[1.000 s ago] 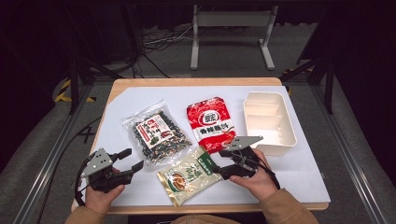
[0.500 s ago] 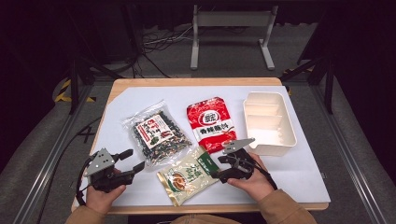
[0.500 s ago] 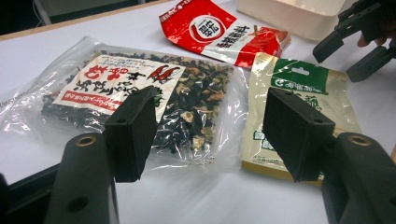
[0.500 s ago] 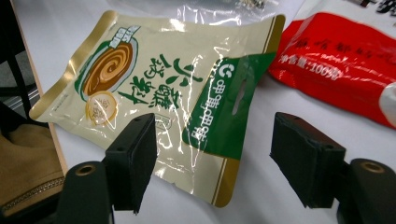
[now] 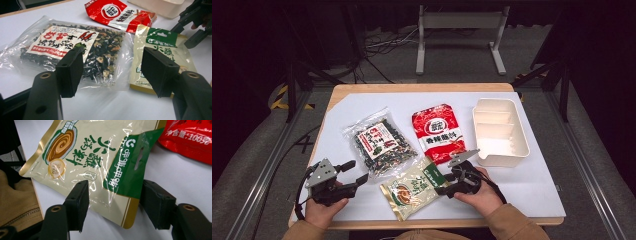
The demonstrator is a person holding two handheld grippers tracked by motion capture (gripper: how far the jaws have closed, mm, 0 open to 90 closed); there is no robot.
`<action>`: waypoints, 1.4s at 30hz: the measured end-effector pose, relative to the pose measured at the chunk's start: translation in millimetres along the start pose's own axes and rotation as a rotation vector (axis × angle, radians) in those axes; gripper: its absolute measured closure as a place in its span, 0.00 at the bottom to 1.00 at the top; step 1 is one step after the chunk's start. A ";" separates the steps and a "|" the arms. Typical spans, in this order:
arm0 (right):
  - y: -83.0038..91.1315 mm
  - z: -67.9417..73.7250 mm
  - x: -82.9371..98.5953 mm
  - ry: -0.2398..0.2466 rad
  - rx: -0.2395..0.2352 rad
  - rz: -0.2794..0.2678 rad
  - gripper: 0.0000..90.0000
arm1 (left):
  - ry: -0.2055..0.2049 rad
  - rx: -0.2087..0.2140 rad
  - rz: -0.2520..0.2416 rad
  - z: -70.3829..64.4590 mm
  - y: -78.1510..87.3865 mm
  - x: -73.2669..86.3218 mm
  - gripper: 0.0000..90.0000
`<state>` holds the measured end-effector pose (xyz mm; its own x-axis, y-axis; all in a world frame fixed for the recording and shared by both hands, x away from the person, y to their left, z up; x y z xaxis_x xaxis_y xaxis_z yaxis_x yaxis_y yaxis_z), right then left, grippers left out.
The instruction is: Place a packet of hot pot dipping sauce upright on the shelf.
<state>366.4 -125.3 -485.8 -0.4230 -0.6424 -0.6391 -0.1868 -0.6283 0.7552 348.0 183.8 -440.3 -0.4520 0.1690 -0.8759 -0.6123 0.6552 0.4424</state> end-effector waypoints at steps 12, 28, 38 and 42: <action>-6.1 8.4 -3.4 -0.001 -0.009 0.020 0.61 | -0.015 -0.017 0.026 -0.2 -3.9 2.2 0.39; -5.8 4.7 -2.7 -0.024 0.032 0.055 1.00 | -0.017 -0.020 0.035 -0.5 -5.2 3.1 0.39; -3.9 4.8 -3.9 -0.034 0.035 0.046 1.00 | -0.018 -0.022 0.031 -0.2 -4.5 2.8 0.39; -0.8 6.1 -6.2 -0.030 0.042 0.034 1.00 | -0.018 -0.032 0.009 0.6 -1.7 0.8 0.39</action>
<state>363.8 -118.1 -481.5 -0.4558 -0.6494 -0.6087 -0.2087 -0.5868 0.7824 349.1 183.2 -441.9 -0.4460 0.1884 -0.8750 -0.6285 0.6301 0.4560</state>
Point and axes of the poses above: each handheld gripper's, and its own axes: y roughly backward along the jaws, x roughly out of its underside, z roughly to its left, the point moved 7 cm from there along -y, roughly forward along the jaws, and after that the axes turned 9 degrees about y, right-handed, at the moved point
